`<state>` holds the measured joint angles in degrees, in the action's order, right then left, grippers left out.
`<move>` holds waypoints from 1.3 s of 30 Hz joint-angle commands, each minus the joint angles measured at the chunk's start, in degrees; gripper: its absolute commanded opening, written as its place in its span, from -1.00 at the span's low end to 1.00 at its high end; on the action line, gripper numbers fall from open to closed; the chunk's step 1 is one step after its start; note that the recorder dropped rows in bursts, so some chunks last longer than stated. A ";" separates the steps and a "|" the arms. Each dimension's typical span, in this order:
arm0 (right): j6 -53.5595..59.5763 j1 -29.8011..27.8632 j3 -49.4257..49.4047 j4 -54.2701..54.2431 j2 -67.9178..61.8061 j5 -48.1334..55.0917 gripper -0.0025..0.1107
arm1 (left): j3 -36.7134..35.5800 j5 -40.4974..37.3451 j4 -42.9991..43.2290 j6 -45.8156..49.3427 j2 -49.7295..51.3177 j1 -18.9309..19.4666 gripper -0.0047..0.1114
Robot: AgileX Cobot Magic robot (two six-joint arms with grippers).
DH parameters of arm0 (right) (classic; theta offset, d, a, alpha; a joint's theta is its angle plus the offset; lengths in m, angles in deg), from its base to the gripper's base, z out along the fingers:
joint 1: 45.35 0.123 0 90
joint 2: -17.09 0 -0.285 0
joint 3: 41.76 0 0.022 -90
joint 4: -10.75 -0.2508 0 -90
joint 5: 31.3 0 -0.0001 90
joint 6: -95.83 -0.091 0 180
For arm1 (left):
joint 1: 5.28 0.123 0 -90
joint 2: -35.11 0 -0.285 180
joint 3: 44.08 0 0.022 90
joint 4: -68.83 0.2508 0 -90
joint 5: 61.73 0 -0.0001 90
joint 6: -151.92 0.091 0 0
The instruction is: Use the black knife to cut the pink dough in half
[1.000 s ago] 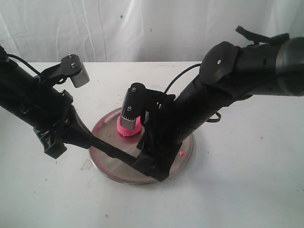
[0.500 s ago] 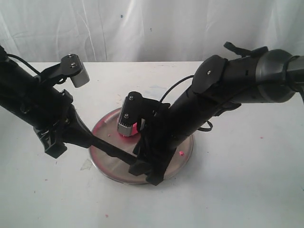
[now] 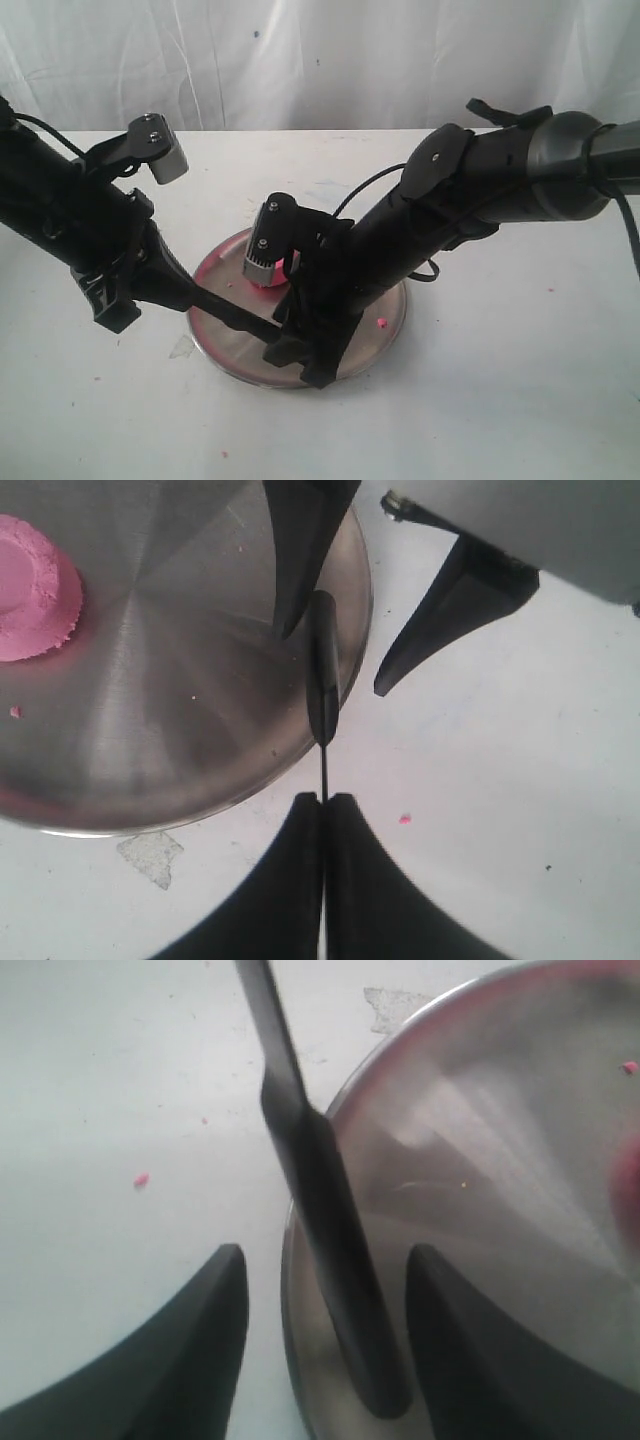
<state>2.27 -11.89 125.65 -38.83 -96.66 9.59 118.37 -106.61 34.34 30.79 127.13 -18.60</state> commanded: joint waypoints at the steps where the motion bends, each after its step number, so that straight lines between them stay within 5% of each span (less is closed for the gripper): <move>1: 0.80 -0.33 -0.06 -1.82 -0.69 -0.28 -0.14 | 0.03 -0.71 -1.02 -0.22 -0.25 0.01 -0.92; 10: 0.80 -0.33 -0.06 -2.05 -1.14 -1.76 -0.50 | 0.03 -0.71 -1.02 -0.22 -0.25 0.01 -0.92; 21: 0.21 -0.33 -0.06 -2.04 -3.45 -1.94 -0.52 | 0.03 -0.71 -1.02 -0.22 -0.25 0.01 -0.92; 30: 0.32 -0.33 -0.06 -2.04 -3.45 -1.94 -0.30 | 0.03 -0.71 -1.02 -0.22 -0.25 0.01 -0.92; 39: 0.32 -0.33 -0.06 -2.04 -3.45 -2.80 -0.60 | 0.03 -0.71 -1.02 -0.22 -0.25 0.01 -0.92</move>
<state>2.50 -11.89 125.75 -40.86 -100.29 7.12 118.37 -106.28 34.99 30.79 127.47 -18.60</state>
